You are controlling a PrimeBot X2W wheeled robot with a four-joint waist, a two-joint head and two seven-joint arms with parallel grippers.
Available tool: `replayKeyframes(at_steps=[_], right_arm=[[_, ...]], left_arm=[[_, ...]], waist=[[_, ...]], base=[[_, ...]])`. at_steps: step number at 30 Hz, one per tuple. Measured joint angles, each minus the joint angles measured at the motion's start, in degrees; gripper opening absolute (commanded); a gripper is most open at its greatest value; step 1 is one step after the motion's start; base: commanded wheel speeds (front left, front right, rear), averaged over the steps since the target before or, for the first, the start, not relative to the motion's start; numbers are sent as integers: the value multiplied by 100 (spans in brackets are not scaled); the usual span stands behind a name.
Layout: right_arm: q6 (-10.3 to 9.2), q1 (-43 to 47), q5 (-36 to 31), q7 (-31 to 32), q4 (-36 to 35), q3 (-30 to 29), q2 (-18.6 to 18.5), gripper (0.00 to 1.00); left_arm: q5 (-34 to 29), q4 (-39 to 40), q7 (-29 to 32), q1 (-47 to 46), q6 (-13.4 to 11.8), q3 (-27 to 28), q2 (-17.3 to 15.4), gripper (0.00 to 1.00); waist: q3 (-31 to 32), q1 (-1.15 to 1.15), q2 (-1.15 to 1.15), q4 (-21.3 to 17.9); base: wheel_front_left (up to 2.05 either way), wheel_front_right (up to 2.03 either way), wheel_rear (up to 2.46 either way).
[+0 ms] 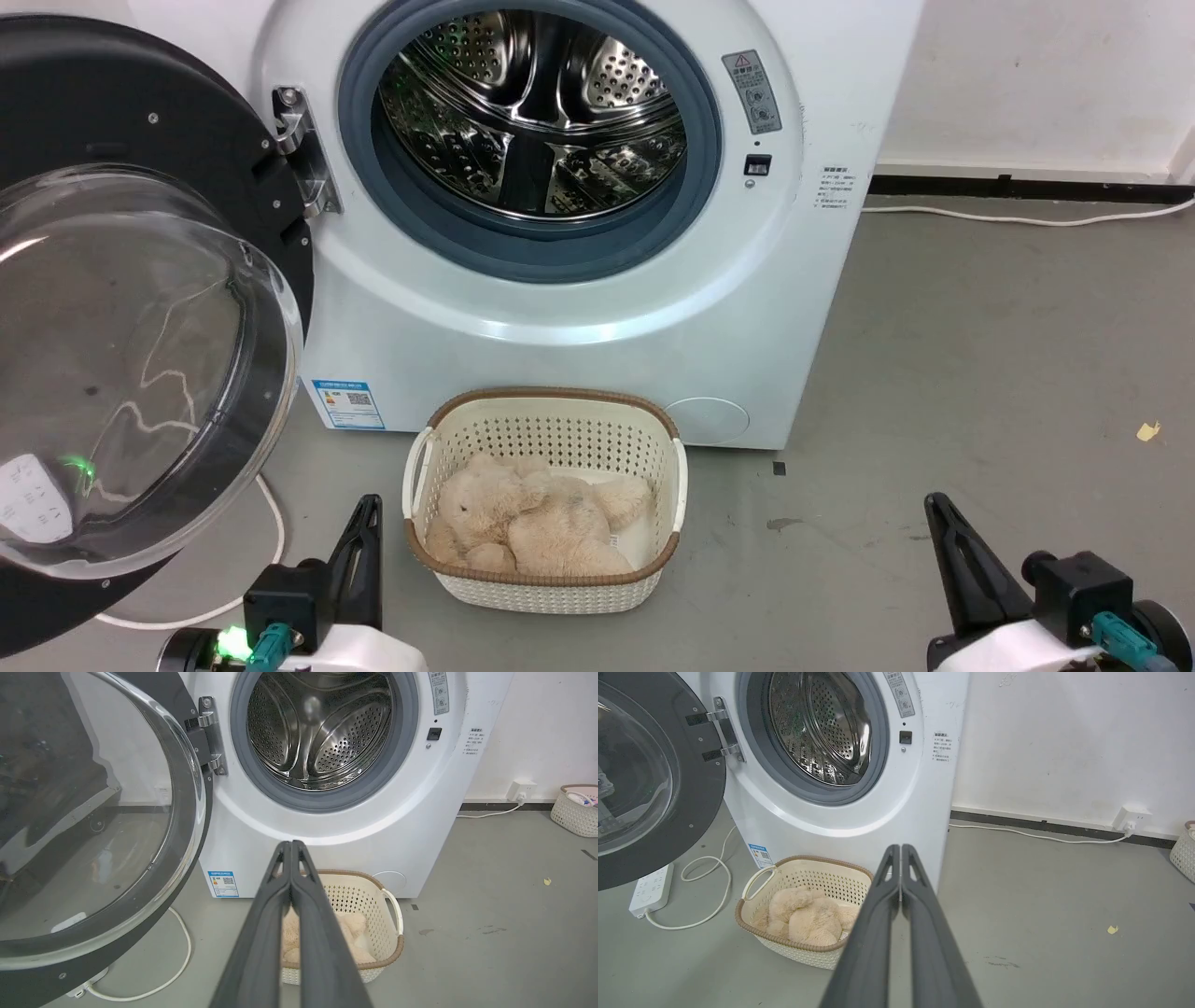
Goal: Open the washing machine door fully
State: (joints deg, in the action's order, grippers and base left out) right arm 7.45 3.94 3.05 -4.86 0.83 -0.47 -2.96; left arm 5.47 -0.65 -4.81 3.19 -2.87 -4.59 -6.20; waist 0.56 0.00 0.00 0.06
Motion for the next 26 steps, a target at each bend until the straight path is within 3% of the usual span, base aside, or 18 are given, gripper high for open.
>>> replayKeyframes(at_steps=[26], right_arm=[[0, -216, -158, 279, -35, 25, 0, 0]], left_arm=[[-296, 22, 278, -118, 154, 245, 185, 0]], waist=[[-32, 0, 0, -4]], base=[[0, 0, 0]])
